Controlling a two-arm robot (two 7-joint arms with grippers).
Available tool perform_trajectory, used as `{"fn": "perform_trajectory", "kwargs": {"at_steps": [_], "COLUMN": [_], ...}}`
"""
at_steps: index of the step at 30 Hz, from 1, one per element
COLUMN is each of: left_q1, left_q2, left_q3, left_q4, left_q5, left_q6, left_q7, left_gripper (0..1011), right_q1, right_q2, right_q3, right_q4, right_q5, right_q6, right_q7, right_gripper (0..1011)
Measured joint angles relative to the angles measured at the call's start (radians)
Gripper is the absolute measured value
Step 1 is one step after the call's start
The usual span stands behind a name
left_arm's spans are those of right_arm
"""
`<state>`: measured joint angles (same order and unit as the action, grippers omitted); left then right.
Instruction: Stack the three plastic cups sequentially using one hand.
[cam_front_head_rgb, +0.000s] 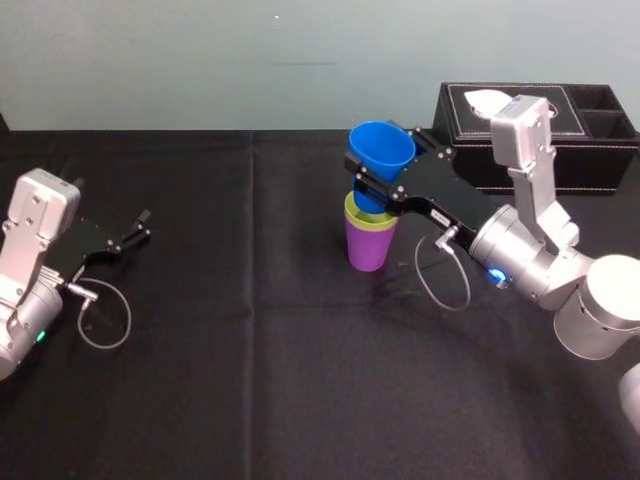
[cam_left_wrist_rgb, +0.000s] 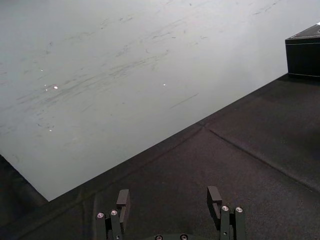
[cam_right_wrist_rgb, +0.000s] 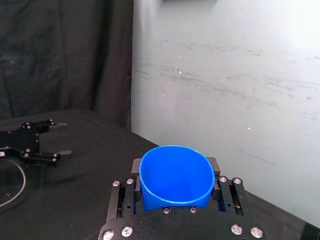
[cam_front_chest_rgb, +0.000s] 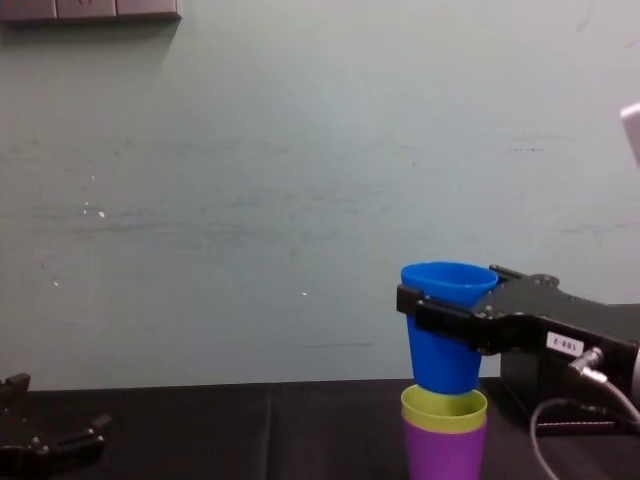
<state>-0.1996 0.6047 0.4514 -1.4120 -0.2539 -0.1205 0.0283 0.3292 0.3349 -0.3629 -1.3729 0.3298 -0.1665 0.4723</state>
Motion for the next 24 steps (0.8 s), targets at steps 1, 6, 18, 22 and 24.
{"fn": "perform_trajectory", "kwargs": {"at_steps": [1,6,18,22,24], "left_q1": [0.000,0.000,0.000,0.000,0.000], "left_q2": [0.000,0.000,0.000,0.000,0.000], "left_q3": [0.000,0.000,0.000,0.000,0.000], "left_q4": [0.000,0.000,0.000,0.000,0.000], "left_q5": [0.000,0.000,0.000,0.000,0.000], "left_q6": [0.000,0.000,0.000,0.000,0.000], "left_q7": [0.000,0.000,0.000,0.000,0.000], "left_gripper": [1011,1012,1011,1012,1011], "right_q1": [0.002,0.004,0.010,0.011,0.013], "right_q2": [-0.003,-0.008,-0.017,-0.020,-0.023], "right_q3": [-0.001,-0.001,-0.001,-0.001,-0.002], "right_q4": [0.010,0.033,0.081,0.092,0.103], "right_q5": [-0.001,-0.006,-0.015,-0.017,-0.021], "right_q6": [-0.002,-0.008,-0.025,-0.028,-0.031], "right_q7": [0.000,0.000,0.006,0.006,0.008], "right_gripper": [736,736,735,736,735]}}
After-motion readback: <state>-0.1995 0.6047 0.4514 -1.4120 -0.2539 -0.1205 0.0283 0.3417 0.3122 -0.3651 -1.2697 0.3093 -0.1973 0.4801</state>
